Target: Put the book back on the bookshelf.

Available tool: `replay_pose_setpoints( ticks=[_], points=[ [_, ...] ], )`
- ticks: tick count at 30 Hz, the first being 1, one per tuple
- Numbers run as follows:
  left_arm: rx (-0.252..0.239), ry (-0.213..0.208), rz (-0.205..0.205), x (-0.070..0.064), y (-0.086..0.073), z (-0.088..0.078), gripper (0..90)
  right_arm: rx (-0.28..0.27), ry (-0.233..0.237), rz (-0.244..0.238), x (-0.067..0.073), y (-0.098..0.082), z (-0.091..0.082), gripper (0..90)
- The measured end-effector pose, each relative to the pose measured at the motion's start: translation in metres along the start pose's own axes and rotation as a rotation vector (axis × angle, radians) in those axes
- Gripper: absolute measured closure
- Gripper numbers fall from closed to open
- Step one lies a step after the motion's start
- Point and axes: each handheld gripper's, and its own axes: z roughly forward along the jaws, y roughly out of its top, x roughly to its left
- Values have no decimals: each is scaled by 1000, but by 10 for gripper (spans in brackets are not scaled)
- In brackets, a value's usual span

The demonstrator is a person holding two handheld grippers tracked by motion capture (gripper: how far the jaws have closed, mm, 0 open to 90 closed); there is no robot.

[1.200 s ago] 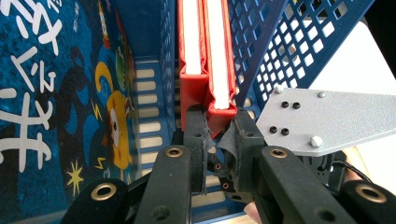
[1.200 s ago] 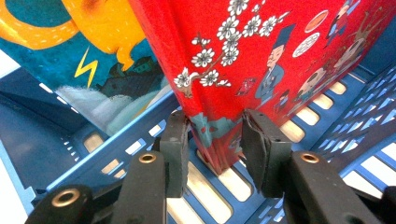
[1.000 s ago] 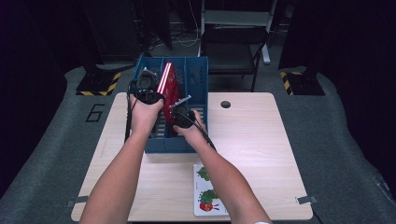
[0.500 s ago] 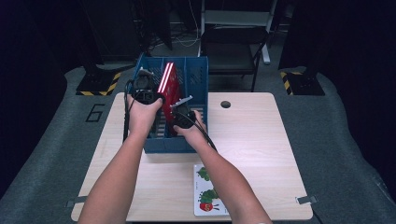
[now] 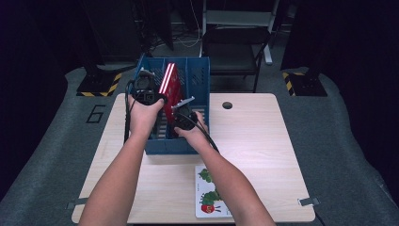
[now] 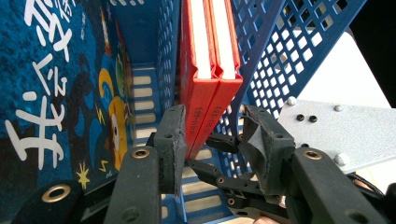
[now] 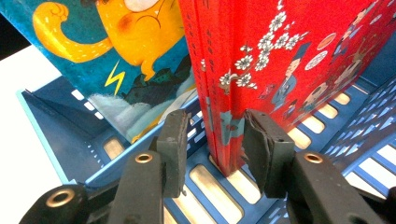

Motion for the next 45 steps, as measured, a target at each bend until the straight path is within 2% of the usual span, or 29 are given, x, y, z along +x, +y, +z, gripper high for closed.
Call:
replay_pose_setpoints(
  ticks=[5,6,8,10,12,17,19,23,24,26,27,28,30,31,32,33,36,40,41,42,45],
  points=[
    [-6,-11,4,-2,0,-2,593,9,-8,-11,-1,-1,-1,593],
    [-5,-12,9,-2,0,-3,587,2,-7,9,0,-1,-1,593],
    [-15,-13,7,-2,0,-4,583,-3,-8,15,-1,-1,-2,591],
    [-11,-17,13,-1,-1,-4,570,-14,-6,-13,-3,0,-4,585],
    [-9,-19,17,-1,-1,-5,549,-6,-3,-1,-2,0,-7,577],
    [-12,-21,29,0,-3,-6,523,-10,-7,-20,-2,-1,-10,564],
    [-16,-24,22,0,-3,-7,506,-6,3,-7,-1,-1,-12,557],
    [-14,-28,39,2,-4,-8,492,-13,-3,5,0,-1,-15,541],
    [-13,-26,52,2,-4,-9,480,-23,1,-10,-2,-2,-16,535],
    [-15,-23,54,3,-5,-10,471,-30,0,17,-1,-1,-18,523],
    [-15,-22,66,4,-5,-11,467,-25,-1,3,-2,-1,-20,520],
    [-16,-26,58,4,-6,-12,462,-21,1,-4,-2,-1,-22,515],
    [-12,-28,73,5,-6,-13,454,-31,-4,-2,-3,-2,-26,508],
    [-12,-41,57,5,-7,-14,448,-27,1,-7,-4,-2,-29,501],
    [-8,-49,63,5,-7,-14,441,-42,-1,6,-4,-2,-30,497],
    [-4,-53,72,5,-8,-15,436,-35,-2,8,-4,-3,-33,497],
    [-4,-46,103,4,-9,-17,425,-36,1,-7,-5,-4,-39,491],
    [0,-53,119,3,-11,-19,417,-55,5,-20,-2,-7,-45,490],
    [2,-59,113,3,-12,-20,417,-43,7,-33,-2,-7,-47,490],
    [3,-60,115,3,-12,-21,417,-53,10,-39,-2,-8,-48,488],
    [-11,-69,132,3,-13,-25,414,-52,15,-38,1,-10,-53,486]
  ],
)
